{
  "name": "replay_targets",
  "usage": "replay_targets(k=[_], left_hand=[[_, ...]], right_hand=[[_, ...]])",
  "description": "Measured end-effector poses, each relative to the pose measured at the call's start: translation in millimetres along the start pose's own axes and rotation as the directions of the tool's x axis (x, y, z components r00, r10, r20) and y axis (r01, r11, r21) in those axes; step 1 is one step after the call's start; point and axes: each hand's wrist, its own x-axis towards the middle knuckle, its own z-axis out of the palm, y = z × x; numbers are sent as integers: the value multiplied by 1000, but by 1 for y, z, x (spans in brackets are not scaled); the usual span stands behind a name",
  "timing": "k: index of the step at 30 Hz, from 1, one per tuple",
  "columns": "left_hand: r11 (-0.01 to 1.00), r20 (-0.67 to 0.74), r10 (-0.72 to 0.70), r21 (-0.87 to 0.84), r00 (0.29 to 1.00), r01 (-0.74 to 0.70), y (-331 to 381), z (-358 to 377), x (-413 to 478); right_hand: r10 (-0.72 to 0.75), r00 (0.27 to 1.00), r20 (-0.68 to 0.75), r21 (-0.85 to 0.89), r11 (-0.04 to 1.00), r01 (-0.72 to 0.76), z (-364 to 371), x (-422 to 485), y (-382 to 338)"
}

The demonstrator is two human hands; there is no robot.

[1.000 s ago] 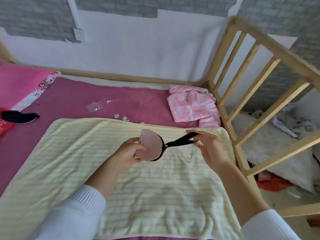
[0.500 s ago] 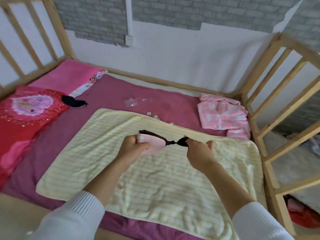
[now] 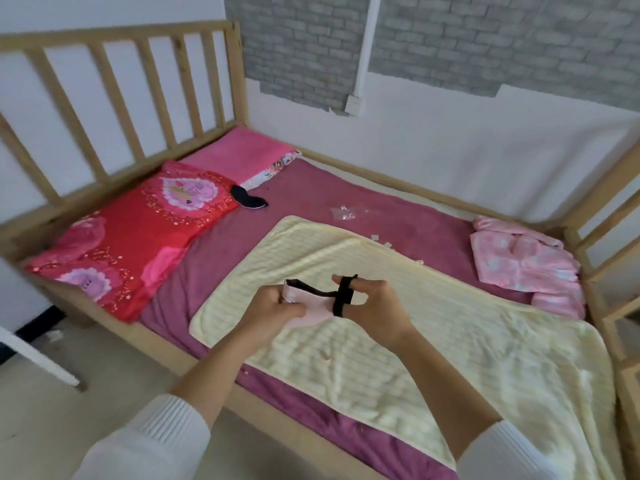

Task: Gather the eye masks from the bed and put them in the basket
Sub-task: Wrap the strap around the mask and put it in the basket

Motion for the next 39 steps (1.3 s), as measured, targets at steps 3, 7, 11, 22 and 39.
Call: replay_targets(k=[3,7,11,22,39], left_hand=[[999,-60,-35,-16,998,34,-21,-52,-29],[989,-237,-28,-149,971,-8,-41,-116,-70],[992,-454,77,-57,888,-115,-51,-170,-108],[993,-605,-85,14,791,117,-96,-284,-138],[836,-753,-495,-549,433,1,-165,-521,-59]], right_hand=[[-74,995,60,-160,984,83,50,0,-31],[-239,971,34,-370,899,234,117,6,-71],[-376,915,147,-428,809,402,184,14,-107],[-553,684,476,-366,582,726,326,54,-183],[-437,630,642,91,859,503,513,244,-299]])
